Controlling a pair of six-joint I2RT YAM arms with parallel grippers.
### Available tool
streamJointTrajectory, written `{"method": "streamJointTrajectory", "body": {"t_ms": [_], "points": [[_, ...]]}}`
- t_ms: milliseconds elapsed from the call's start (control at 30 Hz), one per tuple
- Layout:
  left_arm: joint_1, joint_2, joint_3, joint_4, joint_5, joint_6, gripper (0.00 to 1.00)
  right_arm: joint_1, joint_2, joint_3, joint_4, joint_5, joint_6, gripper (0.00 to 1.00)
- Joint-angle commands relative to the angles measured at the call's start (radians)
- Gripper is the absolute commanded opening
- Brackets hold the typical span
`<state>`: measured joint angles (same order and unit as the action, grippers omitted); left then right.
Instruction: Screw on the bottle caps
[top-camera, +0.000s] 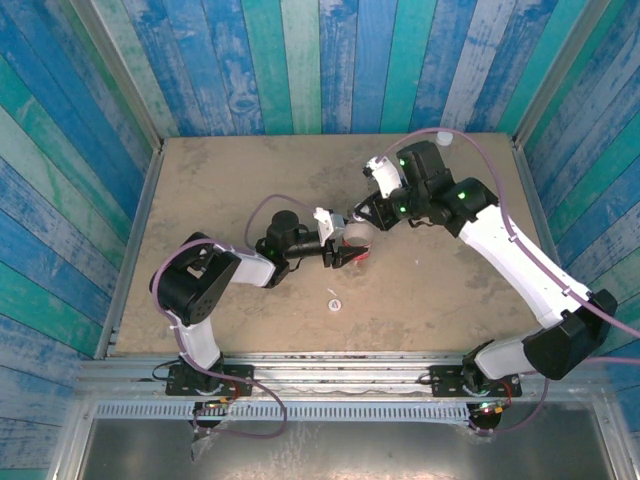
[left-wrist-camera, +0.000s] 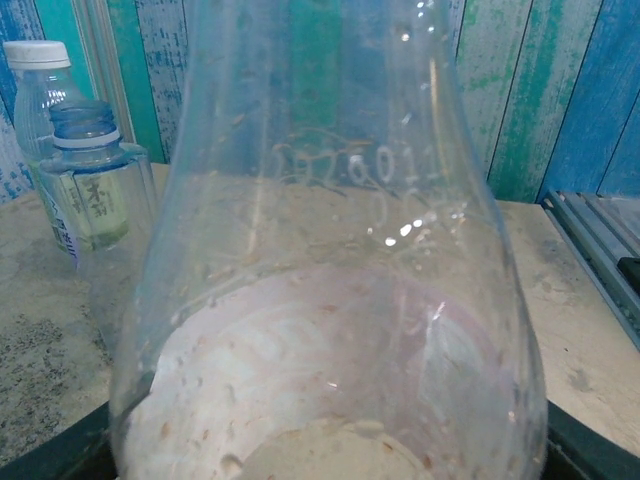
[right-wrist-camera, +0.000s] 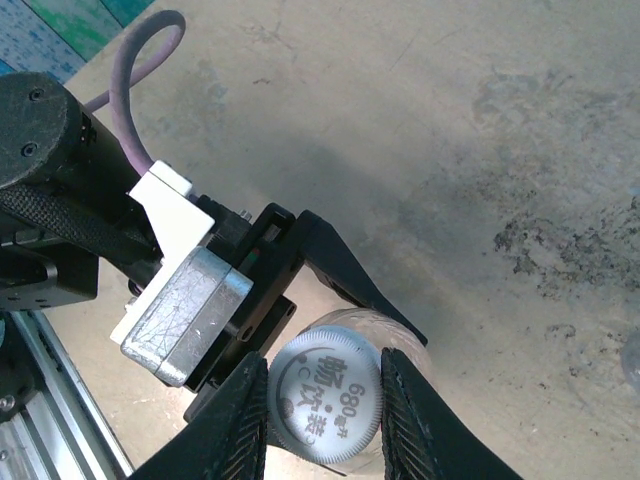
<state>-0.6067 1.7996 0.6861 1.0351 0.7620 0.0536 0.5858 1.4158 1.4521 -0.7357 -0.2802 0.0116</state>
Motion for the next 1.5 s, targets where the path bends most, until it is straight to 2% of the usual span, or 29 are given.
{"method": "streamJointTrajectory", "body": {"t_ms": [0,100,567,1133,1467], "points": [[0.002,0.036,-0.007,-0.109,-0.007,0.023,0.7,0.006,0.029,0.03,-0.112,0.08,0.005,0.27],[0.002,0.035,-0.006,-0.11,-0.012,0.025,0.7,0.047,0.051,0.064,-0.153,0.119,0.006,0.27],[0.001,0.03,-0.005,-0.124,-0.024,0.041,0.7,0.085,0.101,0.164,-0.265,0.215,0.042,0.27],[0.001,0.033,-0.007,-0.118,-0.024,0.029,0.69,0.105,0.089,0.138,-0.249,0.245,0.065,0.28],[-0.001,0.034,-0.007,-0.118,-0.022,0.029,0.69,0.1,0.075,0.127,-0.226,0.248,0.07,0.33]]}}
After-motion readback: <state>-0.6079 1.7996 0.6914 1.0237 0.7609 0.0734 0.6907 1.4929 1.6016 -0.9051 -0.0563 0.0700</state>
